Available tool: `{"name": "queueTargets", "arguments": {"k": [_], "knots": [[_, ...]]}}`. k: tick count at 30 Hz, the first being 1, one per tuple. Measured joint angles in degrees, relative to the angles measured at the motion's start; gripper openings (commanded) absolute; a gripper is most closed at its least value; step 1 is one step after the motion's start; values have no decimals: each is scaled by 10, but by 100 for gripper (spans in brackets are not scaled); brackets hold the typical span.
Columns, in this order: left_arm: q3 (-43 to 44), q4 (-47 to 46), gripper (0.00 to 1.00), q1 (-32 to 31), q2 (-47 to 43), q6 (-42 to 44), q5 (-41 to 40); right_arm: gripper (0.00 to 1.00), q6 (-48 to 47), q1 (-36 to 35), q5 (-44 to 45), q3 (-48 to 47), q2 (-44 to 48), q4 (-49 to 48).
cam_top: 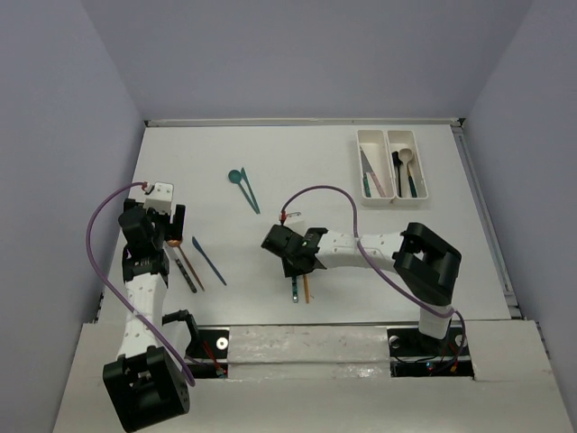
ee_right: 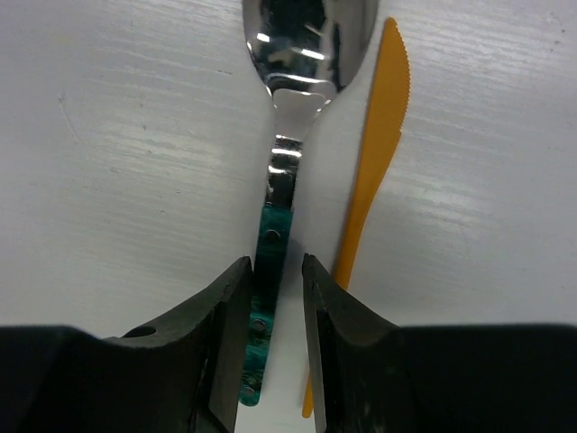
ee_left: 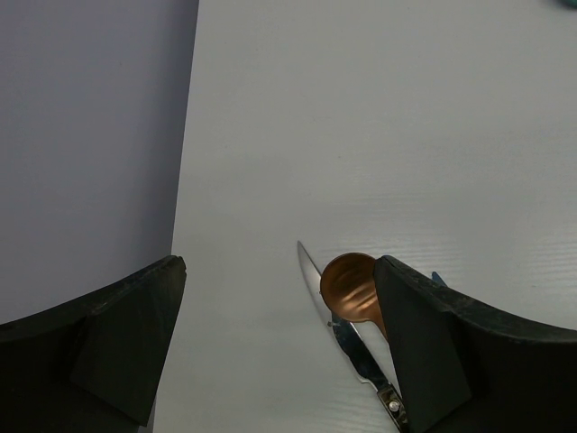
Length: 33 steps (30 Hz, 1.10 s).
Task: Sort the eating utensils into containers
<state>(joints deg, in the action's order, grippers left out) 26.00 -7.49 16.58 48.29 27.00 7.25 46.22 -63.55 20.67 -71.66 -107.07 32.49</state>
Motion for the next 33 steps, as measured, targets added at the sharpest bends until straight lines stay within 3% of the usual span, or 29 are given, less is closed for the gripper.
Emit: {"name": "queueTargets", "arguments": {"k": [18, 21, 22, 26, 33], "knots": [[0, 0, 99, 0, 0, 1, 0, 36, -2, 0, 3, -12, -19, 46], [0, 0, 99, 0, 0, 1, 0, 26, -11, 0, 3, -30, -33, 45], [0, 0, 99, 0, 0, 2, 0, 16, -12, 0, 2, -34, -36, 43], [0, 0, 99, 0, 0, 3, 0, 0, -19, 0, 3, -40, -41, 38], [0, 0, 99, 0, 0, 6, 0, 0, -24, 0, 4, -41, -40, 37]]}}
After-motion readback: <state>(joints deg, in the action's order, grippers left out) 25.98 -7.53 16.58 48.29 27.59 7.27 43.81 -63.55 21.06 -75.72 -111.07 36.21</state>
